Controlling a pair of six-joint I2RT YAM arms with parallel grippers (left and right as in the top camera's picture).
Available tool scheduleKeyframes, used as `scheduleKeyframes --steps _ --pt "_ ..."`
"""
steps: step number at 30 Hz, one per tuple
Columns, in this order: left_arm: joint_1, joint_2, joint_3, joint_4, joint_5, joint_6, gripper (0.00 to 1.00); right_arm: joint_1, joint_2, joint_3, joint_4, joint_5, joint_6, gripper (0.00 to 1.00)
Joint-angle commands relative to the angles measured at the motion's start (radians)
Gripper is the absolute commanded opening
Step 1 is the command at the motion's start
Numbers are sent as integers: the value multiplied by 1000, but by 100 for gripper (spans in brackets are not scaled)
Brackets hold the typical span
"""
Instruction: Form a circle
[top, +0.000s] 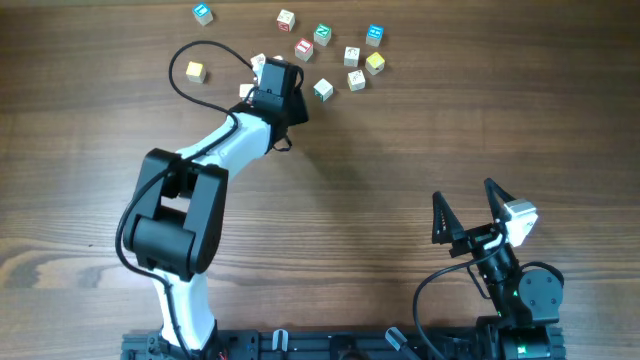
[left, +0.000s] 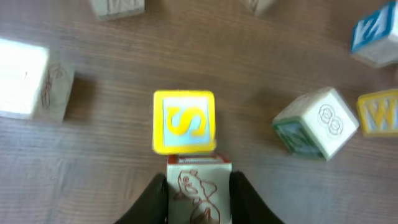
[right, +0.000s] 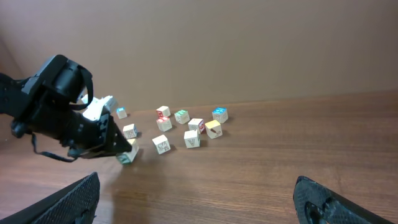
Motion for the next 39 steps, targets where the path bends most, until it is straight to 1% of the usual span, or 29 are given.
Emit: scheduleKeyframes --steps 1,4,7,10,13,17,21,23,31,33,39 --pt "-3 19 -6 36 -108 -2 4 5 -8 -1 5 9 -5 100" --pt "-4 19 -5 16 -87 -2 4 5 -8 -1 5 9 -5 100" --pt "-4 8 -5 -80 28 -6 4 5 -8 -1 5 9 -5 100" --pt "-3 -23 -5 -143 98 -64 4 5 -8 -1 5 9 -5 100" --pt "-4 -90 -5 -187 162 -65 4 5 -8 -1 5 9 -6 100" --pt "-4 -168 -5 -277 161 -66 4 5 -8 -1 5 9 -6 100" --pt "-5 -155 -6 -288 157 -66 4 5 -8 -1 5 9 -6 100" --pt "-5 -145 -6 -289 123 -66 4 5 -8 -1 5 9 -5 100" --pt "-23 -132 -6 -327 119 -65 4 5 -8 -1 5 9 -5 100" --pt "-37 -132 -6 -330 103 -65 4 5 -8 -1 5 9 -6 100" --pt "-85 -132 -6 -329 -5 -65 4 5 -8 -1 5 9 -6 100"
